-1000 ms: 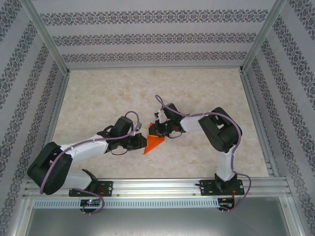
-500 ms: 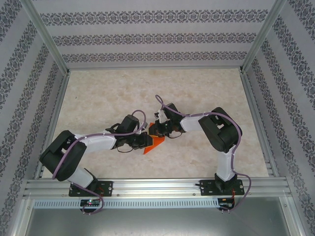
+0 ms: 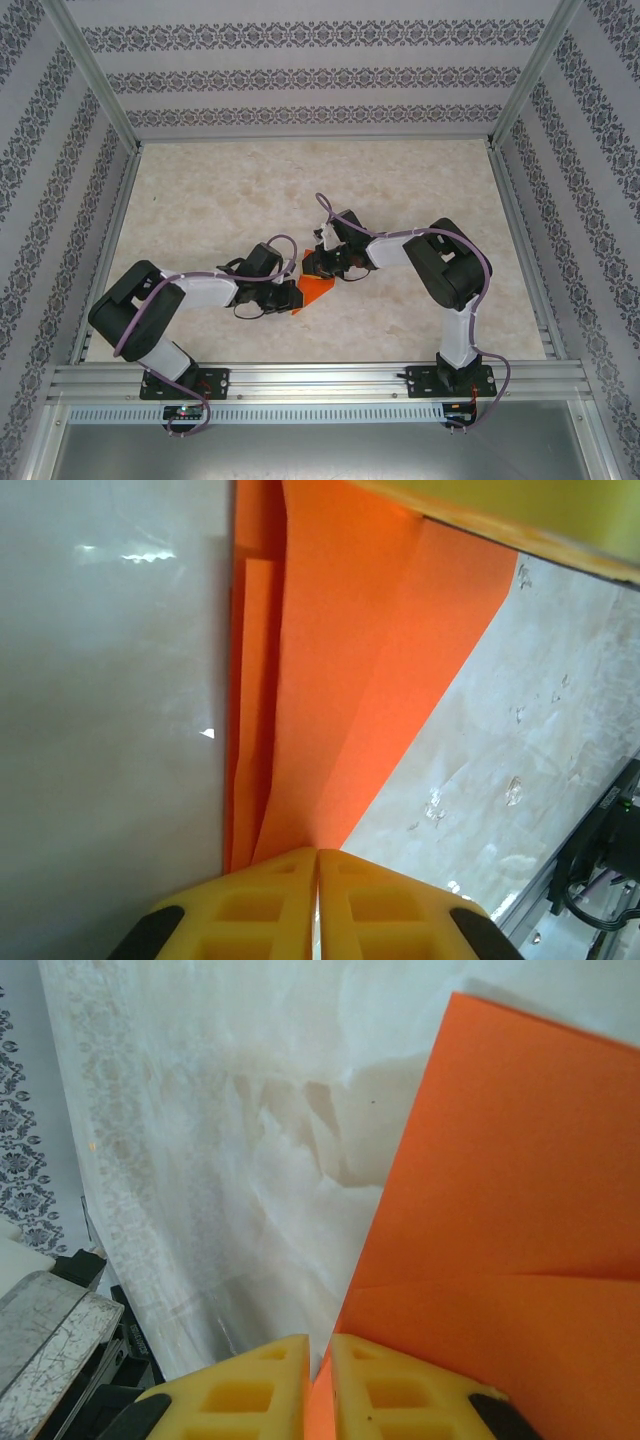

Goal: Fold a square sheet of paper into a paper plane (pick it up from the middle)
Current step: Fourth fold the wing at the center of the table.

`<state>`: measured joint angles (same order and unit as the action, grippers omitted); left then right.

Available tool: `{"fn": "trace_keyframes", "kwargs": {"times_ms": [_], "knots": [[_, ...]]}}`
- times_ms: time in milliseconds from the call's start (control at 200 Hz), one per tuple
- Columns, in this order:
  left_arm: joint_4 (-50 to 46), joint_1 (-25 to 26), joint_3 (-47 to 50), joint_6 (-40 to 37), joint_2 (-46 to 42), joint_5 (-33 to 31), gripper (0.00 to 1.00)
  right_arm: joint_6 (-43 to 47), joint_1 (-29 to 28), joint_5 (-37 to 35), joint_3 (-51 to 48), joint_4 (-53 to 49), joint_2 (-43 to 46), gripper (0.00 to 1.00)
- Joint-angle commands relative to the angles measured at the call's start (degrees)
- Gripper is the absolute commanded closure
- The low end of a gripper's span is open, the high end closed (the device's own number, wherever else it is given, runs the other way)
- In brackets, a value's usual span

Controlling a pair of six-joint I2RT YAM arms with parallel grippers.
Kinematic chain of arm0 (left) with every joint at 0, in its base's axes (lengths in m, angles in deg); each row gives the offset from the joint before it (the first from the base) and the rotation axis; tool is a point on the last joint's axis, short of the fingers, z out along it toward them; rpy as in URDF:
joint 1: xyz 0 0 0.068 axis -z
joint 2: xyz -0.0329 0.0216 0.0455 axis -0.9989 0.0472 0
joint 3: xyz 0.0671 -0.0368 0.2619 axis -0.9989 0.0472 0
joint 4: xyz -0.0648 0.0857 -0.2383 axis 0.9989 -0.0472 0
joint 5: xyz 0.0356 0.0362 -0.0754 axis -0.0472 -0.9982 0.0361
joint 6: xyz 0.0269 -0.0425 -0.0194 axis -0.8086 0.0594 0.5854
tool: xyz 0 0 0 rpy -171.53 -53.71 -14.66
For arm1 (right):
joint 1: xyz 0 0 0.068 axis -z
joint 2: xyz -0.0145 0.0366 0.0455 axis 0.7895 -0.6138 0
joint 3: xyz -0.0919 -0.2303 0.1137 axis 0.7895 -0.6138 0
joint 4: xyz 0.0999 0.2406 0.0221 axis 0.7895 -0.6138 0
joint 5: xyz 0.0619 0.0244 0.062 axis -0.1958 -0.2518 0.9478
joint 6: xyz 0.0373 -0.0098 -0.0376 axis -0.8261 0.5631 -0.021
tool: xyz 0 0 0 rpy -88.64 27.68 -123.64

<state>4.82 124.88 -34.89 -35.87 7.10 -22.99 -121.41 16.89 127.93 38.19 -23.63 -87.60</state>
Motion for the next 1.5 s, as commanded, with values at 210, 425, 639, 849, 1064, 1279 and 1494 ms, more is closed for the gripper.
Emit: {"fn": "trace_keyframes", "kwargs": {"times_ms": [210, 425, 639, 849, 1064, 1279, 1494], "knots": [[-12.30, 0.56, 6.75, -2.38, -5.51, -4.88, 0.89, 1.75, -0.52, -9.06, -3.64, -7.93, -5.42, 0.85], [-11.92, 0.58, 6.26, -0.60, -11.98, -3.63, 0.89, 1.52, -0.68, -9.02, -3.46, -7.94, -5.37, 0.85], [-6.56, 0.56, 0.49, 1.70, -16.28, -3.63, 0.86, 0.82, -0.69, -8.67, -3.36, -7.31, -5.15, 0.85], [-1.65, 0.56, -5.35, 1.60, -6.24, -5.40, 0.87, -0.07, -0.74, -8.23, -3.26, -6.46, -5.20, 0.85], [4.72, 0.56, -6.19, 2.09, 1.90, -4.92, 0.89, -0.49, -0.77, -7.97, -3.57, -5.99, -5.09, 0.85], [-0.08, 0.56, -5.37, 1.73, 5.88, -9.47, 0.94, -0.92, -0.64, -7.34, -3.60, -5.52, -4.73, 0.85], [-2.70, 0.65, 0.61, 2.38, 5.68, -12.93, 0.99, -1.83, 0.84, -6.18, -2.85, -5.87, 2.32, 0.82]]}}
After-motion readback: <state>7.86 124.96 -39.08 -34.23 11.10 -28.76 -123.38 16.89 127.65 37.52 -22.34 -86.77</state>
